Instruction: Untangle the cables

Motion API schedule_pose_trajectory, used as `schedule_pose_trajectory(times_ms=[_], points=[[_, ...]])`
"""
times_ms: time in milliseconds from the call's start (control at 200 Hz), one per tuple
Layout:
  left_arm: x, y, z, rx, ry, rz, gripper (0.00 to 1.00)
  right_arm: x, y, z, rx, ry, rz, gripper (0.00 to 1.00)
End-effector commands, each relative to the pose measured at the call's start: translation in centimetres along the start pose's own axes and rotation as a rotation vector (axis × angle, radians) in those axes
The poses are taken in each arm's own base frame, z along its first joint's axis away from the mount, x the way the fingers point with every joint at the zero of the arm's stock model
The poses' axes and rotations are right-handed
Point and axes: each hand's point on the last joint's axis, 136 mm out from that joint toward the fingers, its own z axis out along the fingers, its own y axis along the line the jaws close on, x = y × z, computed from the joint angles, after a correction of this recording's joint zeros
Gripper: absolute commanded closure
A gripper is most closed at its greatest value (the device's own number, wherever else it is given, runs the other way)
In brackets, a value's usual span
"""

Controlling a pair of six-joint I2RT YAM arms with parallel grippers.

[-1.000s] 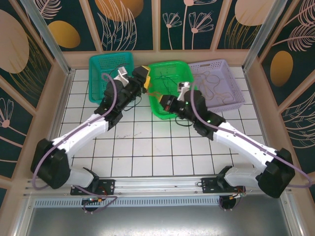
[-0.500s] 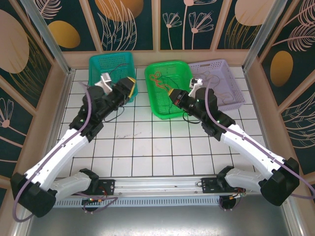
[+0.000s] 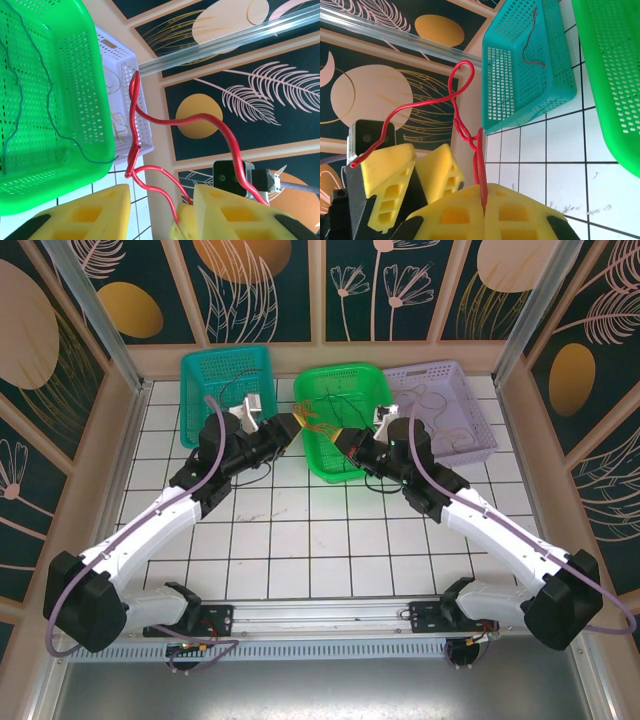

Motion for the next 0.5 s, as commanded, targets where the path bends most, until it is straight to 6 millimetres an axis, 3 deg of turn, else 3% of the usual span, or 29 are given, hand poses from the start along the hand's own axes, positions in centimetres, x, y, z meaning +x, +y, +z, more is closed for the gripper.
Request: schedule_pose_trajectory(times_ms=[0,255,325,445,490], points=[[0.3,-0.1,0.8,0.024,0.021,0.058,0.63,0.5,1.7,0.2,-0.048,0.037,0.044,1.0],[-0.1,1.5,1.7,-0.035,0.004,0.102,0.68,1.1,2.0,0.1,-0.05,0.068,0.059,1.0],[-0.4,1.6,1.8,-0.041,-0.011,0.105,0.75,1.4,1.9,0.1,-0.045,0.074,0.062,1.0],[-1.1,1.5,1.5,-0.046,-0.054,0.116,0.99,1.0,1.7,-0.3,-0.032,0.041,0.065,1.0],[-1.2,1.5,1.1,-0.039,-0.068,0.109,1.0,0.6,1.6,-0.6,-0.027,0.01,0.066,1.0]])
